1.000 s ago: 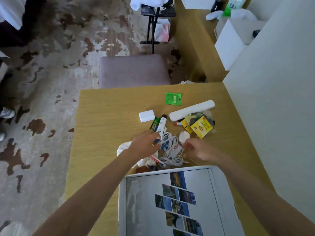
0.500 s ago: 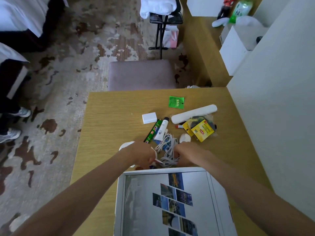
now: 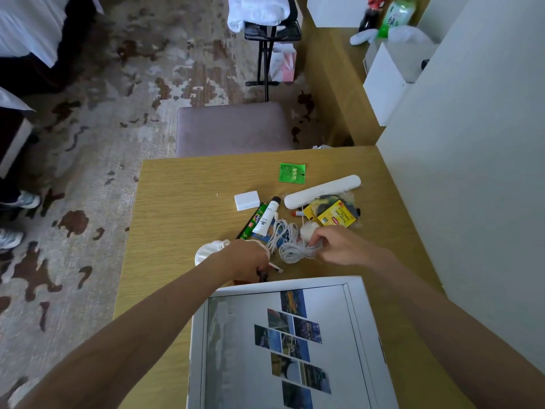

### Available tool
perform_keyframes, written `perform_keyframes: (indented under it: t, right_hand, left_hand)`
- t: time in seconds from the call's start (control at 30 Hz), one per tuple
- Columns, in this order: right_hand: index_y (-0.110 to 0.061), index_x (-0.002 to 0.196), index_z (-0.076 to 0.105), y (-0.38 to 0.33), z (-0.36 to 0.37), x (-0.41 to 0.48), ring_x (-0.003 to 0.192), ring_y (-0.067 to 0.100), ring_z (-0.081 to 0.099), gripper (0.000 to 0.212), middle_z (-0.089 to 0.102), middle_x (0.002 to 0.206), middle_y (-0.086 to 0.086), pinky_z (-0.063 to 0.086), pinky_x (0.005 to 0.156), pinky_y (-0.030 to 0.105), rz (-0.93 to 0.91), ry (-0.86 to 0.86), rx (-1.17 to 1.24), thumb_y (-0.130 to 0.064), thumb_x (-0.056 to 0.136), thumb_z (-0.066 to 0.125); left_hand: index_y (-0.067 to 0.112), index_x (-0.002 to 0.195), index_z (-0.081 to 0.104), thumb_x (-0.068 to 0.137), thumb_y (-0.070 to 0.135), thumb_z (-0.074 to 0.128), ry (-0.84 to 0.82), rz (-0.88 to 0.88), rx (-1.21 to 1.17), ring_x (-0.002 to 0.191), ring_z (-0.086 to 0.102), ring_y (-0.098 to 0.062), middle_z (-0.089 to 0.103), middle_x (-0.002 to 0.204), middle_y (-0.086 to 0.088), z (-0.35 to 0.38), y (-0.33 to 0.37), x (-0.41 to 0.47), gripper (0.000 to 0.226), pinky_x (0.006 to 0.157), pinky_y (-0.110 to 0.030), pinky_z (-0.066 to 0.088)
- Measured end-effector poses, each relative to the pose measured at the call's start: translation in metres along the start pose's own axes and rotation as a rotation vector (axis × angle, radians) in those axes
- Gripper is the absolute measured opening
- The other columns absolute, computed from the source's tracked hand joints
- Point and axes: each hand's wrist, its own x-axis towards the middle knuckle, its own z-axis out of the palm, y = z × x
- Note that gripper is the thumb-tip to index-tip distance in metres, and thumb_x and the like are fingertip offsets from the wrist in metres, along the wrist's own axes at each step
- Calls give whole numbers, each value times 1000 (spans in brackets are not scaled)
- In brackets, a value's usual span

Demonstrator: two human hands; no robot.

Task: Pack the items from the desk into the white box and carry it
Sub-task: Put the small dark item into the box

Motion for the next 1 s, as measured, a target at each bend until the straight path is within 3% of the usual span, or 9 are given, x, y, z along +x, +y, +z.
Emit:
perform_keyframes:
  t: [0.13, 0.23, 0.33, 0.43, 0.6, 0.73, 0.8, 0.87, 1.0]
  right_hand:
    - [-24, 99, 64, 0, -10, -14, 93, 10, 60, 16, 65, 99, -9, 52, 82, 30, 0, 77, 184, -24, 84, 71]
    - [-31, 98, 64, -4, -17, -31, 91, 6, 60, 14, 65, 96, -10, 49, 79, 25, -20, 170, 343, -26, 85, 70]
    - [-35, 94, 65, -13, -22, -52, 86, -1, 60, 15, 67, 91, -14, 46, 71, 16, -72, 273, 535, -23, 86, 70]
    - [-34, 96, 65, -23, -22, -76, 89, 1, 61, 18, 68, 94, -13, 48, 73, 19, -157, 347, 606, -19, 87, 69]
    - [-25, 100, 67, -37, -7, -114, 97, 20, 62, 15, 68, 98, 0, 52, 86, 34, -238, 320, 779, -17, 86, 69]
    - [-33, 94, 68, -46, 15, -136, 97, 16, 64, 18, 70, 98, -6, 55, 86, 31, -264, 288, 851, -17, 85, 71]
    - [-34, 95, 68, -47, 26, -142, 97, 7, 63, 18, 69, 97, -13, 55, 84, 30, -270, 265, 818, -21, 85, 72]
    - [-38, 95, 67, -48, 37, -147, 94, -1, 61, 17, 67, 94, -19, 52, 78, 25, -270, 242, 777, -25, 85, 71]
    - [-32, 95, 68, -46, 57, -150, 86, -4, 60, 11, 67, 92, -19, 43, 73, 18, -207, 220, 701, -28, 86, 70]
  left_hand:
    - [20, 88, 68, 83, 31, 57, 42, -87, -152, 92, 60, -20, 65, 100, -1, -5, -5, -4, 16, 66, -29, 49]
    - [17, 98, 66, 89, 30, 56, 139, -220, -383, 94, 59, -24, 66, 105, -4, -7, -11, -14, 19, 77, -35, 50]
    - [16, 97, 64, 92, 24, 57, 350, -309, -734, 89, 60, -24, 67, 99, -6, -7, -11, -34, 12, 76, -33, 46]
    - [22, 90, 63, 91, 12, 58, 608, -315, -978, 80, 62, -14, 68, 87, -1, -13, 2, -60, 11, 72, -28, 44]
    - [29, 88, 62, 95, 11, 52, 959, -333, -1162, 74, 61, -13, 69, 79, 7, -28, 52, -109, 22, 71, -32, 48]
    - [19, 99, 62, 98, 10, 45, 1141, -352, -1325, 73, 66, -11, 70, 86, -3, -29, 106, -144, 19, 66, -25, 54]
    - [8, 104, 58, 99, 9, 42, 1131, -416, -1426, 72, 67, -11, 68, 91, -9, -23, 129, -153, 17, 60, -25, 56]
    - [9, 100, 56, 100, 9, 39, 1036, -488, -1434, 63, 63, -13, 65, 85, -10, -13, 147, -155, 17, 52, -26, 51]
    - [20, 96, 54, 101, 17, 38, 623, -593, -1257, 61, 56, -14, 60, 87, -9, 19, 165, -142, 17, 49, -18, 44]
